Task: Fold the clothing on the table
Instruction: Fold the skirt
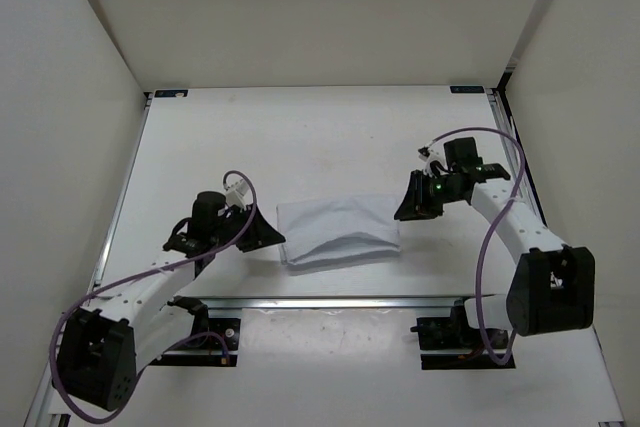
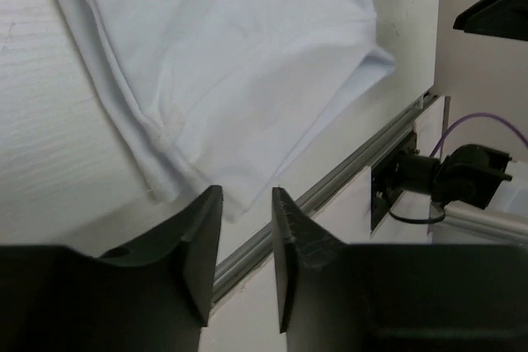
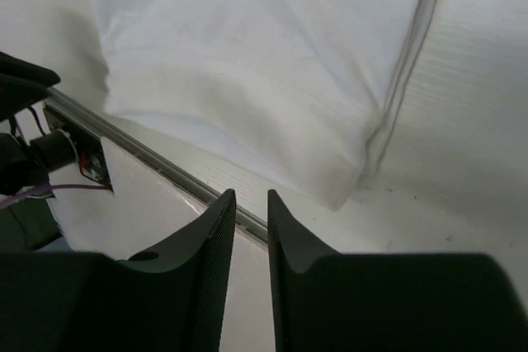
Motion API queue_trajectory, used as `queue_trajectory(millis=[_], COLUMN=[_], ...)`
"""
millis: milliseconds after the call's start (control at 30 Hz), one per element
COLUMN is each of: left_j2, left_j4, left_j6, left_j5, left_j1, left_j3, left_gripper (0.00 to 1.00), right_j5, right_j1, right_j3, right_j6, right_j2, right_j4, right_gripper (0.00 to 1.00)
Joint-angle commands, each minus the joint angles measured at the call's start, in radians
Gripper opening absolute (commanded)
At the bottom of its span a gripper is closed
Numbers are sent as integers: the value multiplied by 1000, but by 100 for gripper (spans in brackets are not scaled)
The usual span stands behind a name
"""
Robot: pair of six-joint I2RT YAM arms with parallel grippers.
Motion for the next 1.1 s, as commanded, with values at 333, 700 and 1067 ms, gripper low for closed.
queue_trajectory(millis=[333,700,1067], left_j2=[444,605,807], left_j4=[263,237,60], left_j6=[-40,9,116], left_j5=[-11,-128,-274], left_j1=[-2,-24,-4], left_j3=[311,319,517], left_gripper=[25,20,13], right_j5=[-89,-68,53], right_j1=[121,105,-26], right_j3=[188,145,427], right_j6=[108,53,-13], right_j2=[374,483,766], right_j4=[254,230,68], right_gripper=[15,17,21])
